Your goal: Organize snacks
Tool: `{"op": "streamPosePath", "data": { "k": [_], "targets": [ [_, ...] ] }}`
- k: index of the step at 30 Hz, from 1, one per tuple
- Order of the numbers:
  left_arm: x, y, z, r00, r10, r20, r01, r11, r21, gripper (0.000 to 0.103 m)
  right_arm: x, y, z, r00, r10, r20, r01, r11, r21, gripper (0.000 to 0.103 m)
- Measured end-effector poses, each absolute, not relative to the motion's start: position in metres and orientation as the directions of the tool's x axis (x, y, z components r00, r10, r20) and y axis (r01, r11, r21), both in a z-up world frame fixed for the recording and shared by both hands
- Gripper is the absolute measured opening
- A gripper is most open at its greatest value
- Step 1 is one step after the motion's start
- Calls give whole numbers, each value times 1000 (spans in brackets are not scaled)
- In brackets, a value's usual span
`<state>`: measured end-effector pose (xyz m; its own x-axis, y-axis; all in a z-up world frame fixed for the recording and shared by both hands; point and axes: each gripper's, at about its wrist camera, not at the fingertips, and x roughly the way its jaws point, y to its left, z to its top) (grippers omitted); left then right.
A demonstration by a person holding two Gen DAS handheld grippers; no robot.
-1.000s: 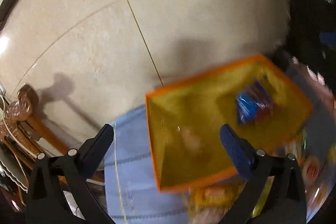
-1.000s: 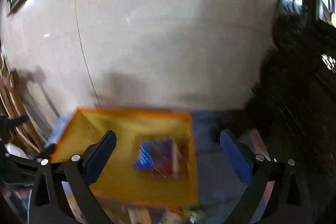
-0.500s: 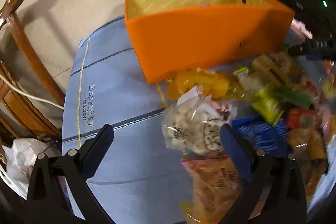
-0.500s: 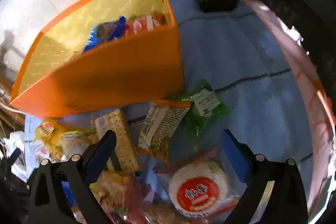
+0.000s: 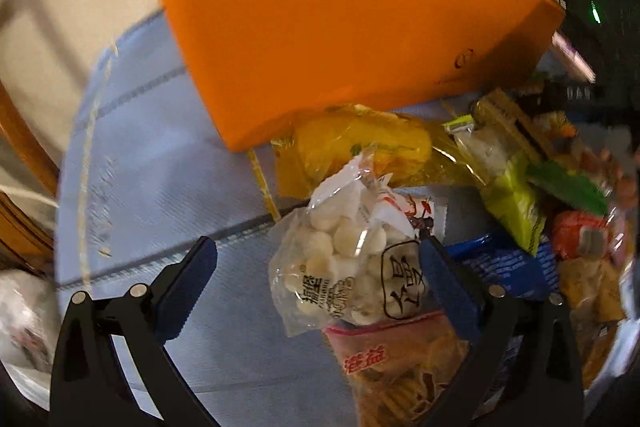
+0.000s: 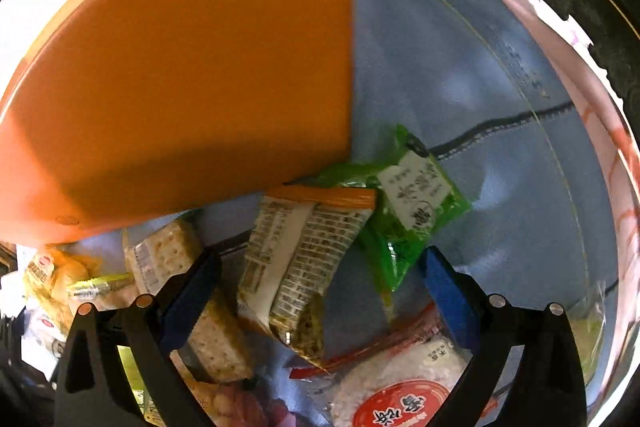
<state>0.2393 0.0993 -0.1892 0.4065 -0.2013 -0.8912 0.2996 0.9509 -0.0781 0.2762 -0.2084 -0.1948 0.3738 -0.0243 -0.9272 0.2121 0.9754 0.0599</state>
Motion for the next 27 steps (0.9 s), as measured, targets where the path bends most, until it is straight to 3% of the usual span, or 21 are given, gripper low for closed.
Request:
{"op": "streamPosePath", "data": {
  "k": [1,2,3,4,6,9,12,27],
  "targets": [
    [242,104,-193,386,-239,-891,283,950,-132,89,275,-206,-193,379,-50,-924,217,976,36,68],
    [243,107,-195,372,-273,-887,258,948,-183,86,272,-203,-191,384,-88,-919,217,976,-3,60],
    [242,107,-192,384,-273,-882,244,951,-188,74,267,-202,-189,386,-102,-917,216,976,-17,44],
    [240,105,-190,379,-300,-876,263,942,-209,52,263,-204,-187,380,-103,-919,226,974,-15,32],
    [232,94,-183,390,-264,-882,270,949,-164,49,258,-207,-185,370,-71,-926,214,977,11,20],
    [219,84,-173,419,-215,-882,302,949,-88,43,247,-208,-176,376,-54,-925,204,979,26,17],
    [210,95,-160,412,-272,-870,262,950,-172,41,231,-212,-161,401,-30,-915,180,983,46,17],
    [184,120,-82,519,-348,-781,242,936,-256,38,170,-207,-50,596,101,-797,33,988,150,17]
  ]
}}
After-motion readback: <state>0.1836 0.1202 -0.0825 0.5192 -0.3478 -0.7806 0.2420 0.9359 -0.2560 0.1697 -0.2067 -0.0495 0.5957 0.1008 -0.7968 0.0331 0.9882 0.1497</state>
